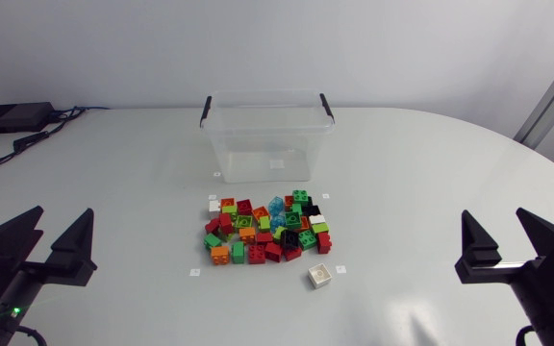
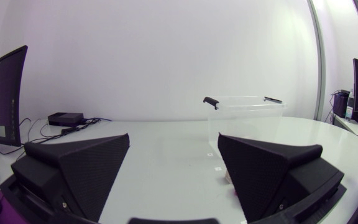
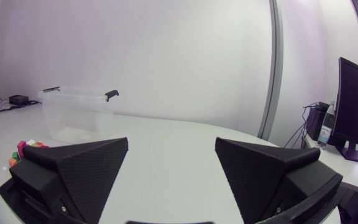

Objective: Place the duplo bricks in the container

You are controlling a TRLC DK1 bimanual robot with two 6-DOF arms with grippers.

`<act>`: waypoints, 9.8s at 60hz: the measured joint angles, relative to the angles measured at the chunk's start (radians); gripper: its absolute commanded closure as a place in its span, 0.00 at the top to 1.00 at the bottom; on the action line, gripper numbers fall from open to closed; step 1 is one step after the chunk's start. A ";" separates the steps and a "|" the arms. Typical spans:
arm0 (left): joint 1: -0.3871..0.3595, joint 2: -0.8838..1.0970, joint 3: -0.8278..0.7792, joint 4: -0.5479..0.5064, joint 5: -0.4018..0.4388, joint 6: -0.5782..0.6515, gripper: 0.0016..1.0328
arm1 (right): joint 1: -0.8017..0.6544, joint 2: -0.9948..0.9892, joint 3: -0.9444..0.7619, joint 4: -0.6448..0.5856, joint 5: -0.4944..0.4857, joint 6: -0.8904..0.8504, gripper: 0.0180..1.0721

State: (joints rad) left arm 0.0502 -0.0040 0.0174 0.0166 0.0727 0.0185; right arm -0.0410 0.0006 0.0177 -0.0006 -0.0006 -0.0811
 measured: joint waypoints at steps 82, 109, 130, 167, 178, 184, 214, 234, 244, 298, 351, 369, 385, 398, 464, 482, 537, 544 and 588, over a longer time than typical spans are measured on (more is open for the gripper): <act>-0.166 0.642 0.443 -0.129 -0.049 -0.023 0.94 | 0.161 0.483 0.273 -0.003 0.054 0.000 0.96; -0.232 1.154 0.713 -0.314 -0.040 0.017 0.93 | 0.205 0.793 0.398 -0.053 0.076 0.023 0.96; -0.330 1.502 0.921 -0.428 -0.026 0.317 0.89 | 0.283 1.058 0.559 -0.315 0.079 0.002 0.96; -0.472 1.815 1.219 -0.681 0.027 0.602 0.89 | 0.470 1.298 0.660 -0.491 0.061 -0.046 0.95; -0.472 1.858 1.247 -0.694 0.038 0.652 0.80 | 0.524 1.332 0.661 -0.490 0.048 -0.046 0.95; -0.467 1.870 1.257 -0.726 0.089 0.680 0.66 | 0.554 1.356 0.664 -0.491 0.046 -0.034 0.95; -0.459 1.886 1.280 -0.795 0.159 0.765 0.40 | 0.681 1.476 0.763 -0.513 0.044 0.035 0.95; -0.459 1.888 1.300 -0.805 0.159 0.768 0.38 | 0.707 1.516 0.775 -0.515 0.037 0.055 0.95; -0.459 1.888 1.300 -0.805 0.159 0.768 0.38 | 0.710 1.516 0.779 -0.516 0.038 0.056 0.95; -0.385 1.884 1.300 -0.805 0.163 0.768 0.47 | 0.740 1.724 0.887 -0.512 0.037 0.056 0.64; -0.405 1.931 1.313 -0.800 0.163 0.769 0.41 | 0.668 1.592 0.860 -0.564 0.023 0.031 0.35; -0.406 1.931 1.313 -0.774 0.178 0.768 0.40 | 0.533 1.460 1.023 -0.674 0.022 -0.044 0.35; -0.406 1.929 1.313 -0.774 0.185 0.772 0.37 | 0.492 1.455 1.143 -0.654 -0.024 -0.053 0.35; -0.404 1.929 1.313 -0.776 0.188 0.776 0.33 | 0.489 1.455 1.225 -0.624 -0.042 -0.053 0.35; -0.325 1.738 1.654 -0.792 0.286 0.602 0.36 | 0.476 2.038 1.805 -0.395 -0.021 -0.015 0.43; -0.304 1.804 1.704 -0.678 0.314 0.521 0.38 | 0.476 2.098 1.857 -0.395 0.014 -0.012 0.93; -0.294 2.226 2.086 -0.557 0.326 0.317 0.94 | 0.612 1.570 1.172 -0.503 0.091 0.047 0.94; -0.294 2.226 2.092 -0.580 0.315 0.314 0.94 | 0.615 1.566 1.125 -0.552 0.097 0.106 0.94; -0.262 1.609 1.491 -0.782 0.178 0.560 0.93 | 0.615 1.784 1.093 -0.673 0.079 0.238 0.82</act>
State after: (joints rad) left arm -0.2123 1.6051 1.5085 -0.7654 0.2508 0.5781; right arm 0.5743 1.7844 1.1110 -0.6739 0.0788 0.1574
